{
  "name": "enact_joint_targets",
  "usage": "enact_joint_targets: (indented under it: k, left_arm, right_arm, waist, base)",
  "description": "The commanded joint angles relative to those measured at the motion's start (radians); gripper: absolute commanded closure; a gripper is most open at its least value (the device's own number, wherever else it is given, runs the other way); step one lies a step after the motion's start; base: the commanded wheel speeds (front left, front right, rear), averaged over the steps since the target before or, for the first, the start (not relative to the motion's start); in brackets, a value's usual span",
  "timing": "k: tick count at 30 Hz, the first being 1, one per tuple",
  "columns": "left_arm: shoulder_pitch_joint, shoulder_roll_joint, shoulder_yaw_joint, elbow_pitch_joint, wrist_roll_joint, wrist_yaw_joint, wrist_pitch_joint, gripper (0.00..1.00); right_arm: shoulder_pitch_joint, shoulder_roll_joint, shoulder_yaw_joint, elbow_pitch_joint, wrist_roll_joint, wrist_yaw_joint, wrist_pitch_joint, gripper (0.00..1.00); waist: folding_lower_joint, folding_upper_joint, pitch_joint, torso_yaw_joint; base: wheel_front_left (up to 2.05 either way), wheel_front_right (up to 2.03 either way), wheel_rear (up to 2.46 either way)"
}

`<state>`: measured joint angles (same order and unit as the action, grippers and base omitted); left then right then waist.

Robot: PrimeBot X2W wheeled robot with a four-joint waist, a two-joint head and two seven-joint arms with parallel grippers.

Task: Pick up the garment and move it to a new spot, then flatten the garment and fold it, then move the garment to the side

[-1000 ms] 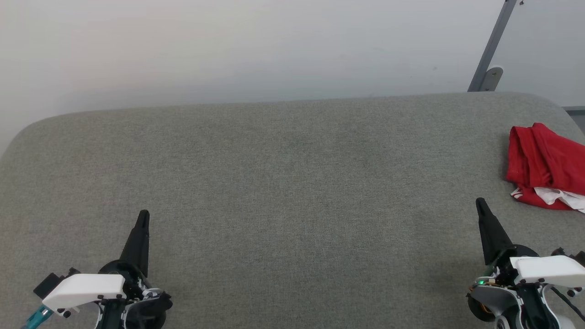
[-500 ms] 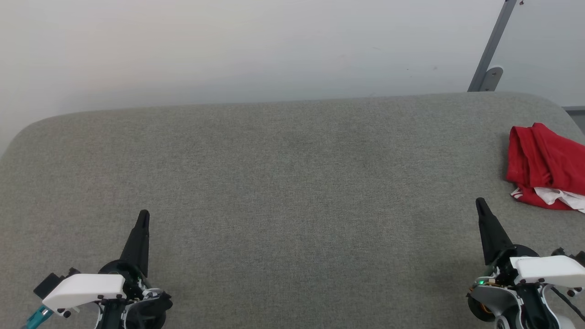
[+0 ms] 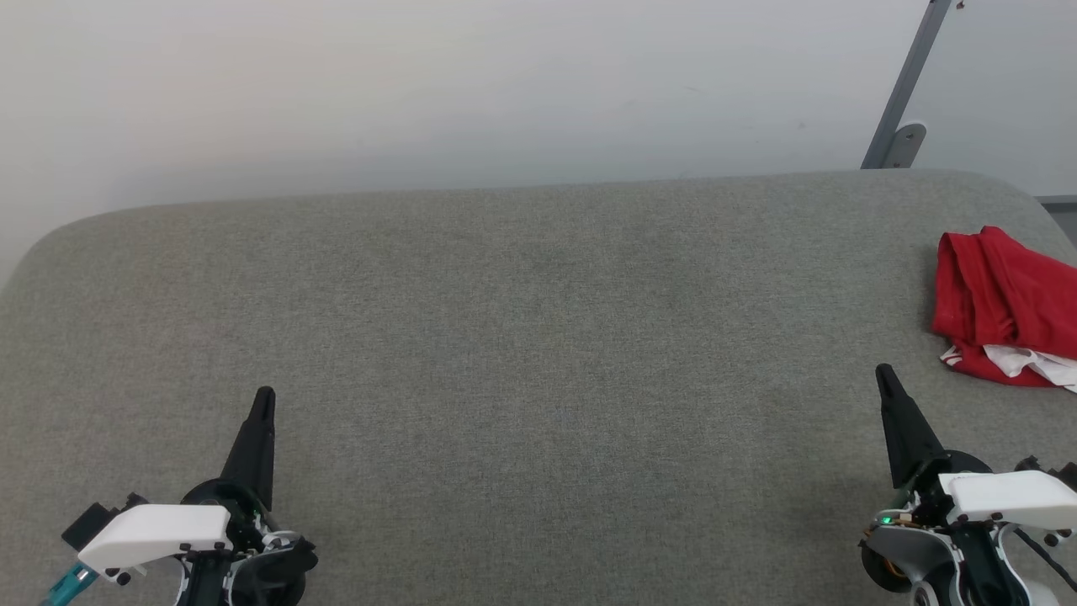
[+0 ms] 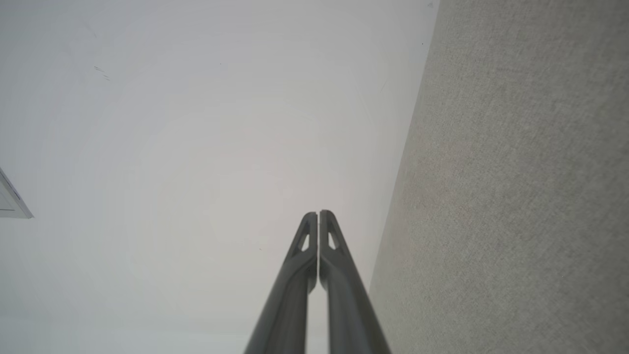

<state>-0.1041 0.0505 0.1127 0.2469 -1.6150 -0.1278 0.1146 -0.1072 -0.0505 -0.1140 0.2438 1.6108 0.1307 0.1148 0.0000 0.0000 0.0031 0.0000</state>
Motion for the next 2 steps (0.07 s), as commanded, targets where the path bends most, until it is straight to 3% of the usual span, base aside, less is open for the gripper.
enact_joint_targets:
  k: [1,2]
  left_arm:
    - [-0.013,0.0,0.002,0.0,0.003,-0.005,0.002,1.0]
    - [-0.013,0.0,0.002,0.0,0.003,-0.005,0.002,1.0]
  right_arm:
    - [-0.004,0.001,-0.001,0.002,0.004,0.0,0.001,1.0]
    - [-0.004,0.001,-0.001,0.002,0.004,0.0,0.001,1.0]
  waist:
    - [0.0,0.0,0.0,0.0]
    - [0.0,0.0,0.0,0.0]
  base:
    - [0.0,0.0,0.0]
    - [0.0,0.0,0.0]
